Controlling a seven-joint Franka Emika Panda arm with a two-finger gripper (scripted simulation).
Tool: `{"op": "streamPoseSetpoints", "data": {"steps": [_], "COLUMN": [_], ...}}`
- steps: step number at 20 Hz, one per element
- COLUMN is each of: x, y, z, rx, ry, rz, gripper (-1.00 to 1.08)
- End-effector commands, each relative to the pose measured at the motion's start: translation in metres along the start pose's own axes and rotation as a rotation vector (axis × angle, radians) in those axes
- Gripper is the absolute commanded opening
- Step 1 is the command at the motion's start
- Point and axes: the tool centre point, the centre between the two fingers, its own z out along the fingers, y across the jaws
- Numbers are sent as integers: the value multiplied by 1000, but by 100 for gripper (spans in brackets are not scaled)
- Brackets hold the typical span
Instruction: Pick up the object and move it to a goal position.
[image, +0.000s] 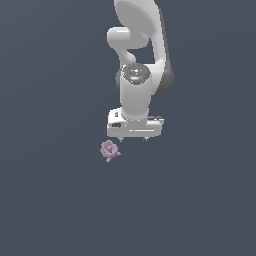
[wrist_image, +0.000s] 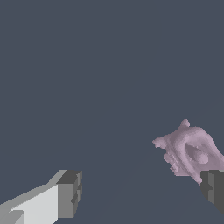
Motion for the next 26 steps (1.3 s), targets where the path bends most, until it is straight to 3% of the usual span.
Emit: {"op": "streamPoseSetpoints", "data": {"steps": [1,11,26], "x": [0,8,6], "y": [0,5,18], "z": [0,-24,-12], "rx": [0,23,15], "ry": [0,36,30], "rz": [0,39,-35], "gripper": [100,100,100]}}
